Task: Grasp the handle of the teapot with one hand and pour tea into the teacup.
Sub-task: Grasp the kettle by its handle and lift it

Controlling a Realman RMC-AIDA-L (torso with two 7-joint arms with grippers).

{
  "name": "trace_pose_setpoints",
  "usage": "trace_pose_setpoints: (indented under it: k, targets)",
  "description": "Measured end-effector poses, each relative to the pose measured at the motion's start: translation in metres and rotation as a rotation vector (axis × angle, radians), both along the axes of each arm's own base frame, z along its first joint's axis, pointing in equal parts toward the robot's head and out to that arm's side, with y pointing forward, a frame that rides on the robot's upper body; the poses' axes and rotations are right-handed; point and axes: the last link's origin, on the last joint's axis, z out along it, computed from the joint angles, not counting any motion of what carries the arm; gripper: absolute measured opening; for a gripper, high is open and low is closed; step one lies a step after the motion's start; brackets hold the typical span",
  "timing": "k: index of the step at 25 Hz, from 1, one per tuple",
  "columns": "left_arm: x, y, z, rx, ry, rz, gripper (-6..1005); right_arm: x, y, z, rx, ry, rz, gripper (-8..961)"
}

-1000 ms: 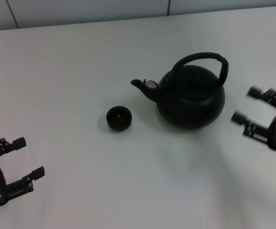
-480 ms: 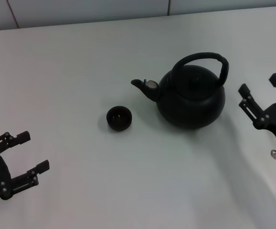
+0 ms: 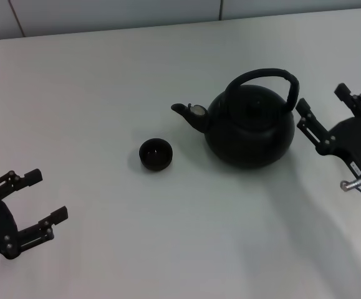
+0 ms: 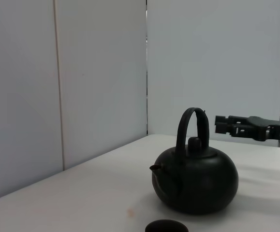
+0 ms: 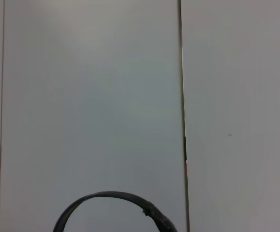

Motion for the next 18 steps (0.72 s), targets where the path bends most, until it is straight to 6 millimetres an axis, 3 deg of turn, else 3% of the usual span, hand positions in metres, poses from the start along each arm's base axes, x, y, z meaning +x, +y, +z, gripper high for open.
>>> trace_pose_setpoints:
  k: [7,18]
  targets:
    - [0.002,0.0,0.0,0.019,-0.014,0.001,793,-0.003,0.024,-0.005,-0.049,-0.034,-0.013,771]
    - [0.004,0.001,-0.002,0.021,-0.023,-0.003,793,-0.002,0.029,-0.002,-0.045,-0.034,-0.016,771]
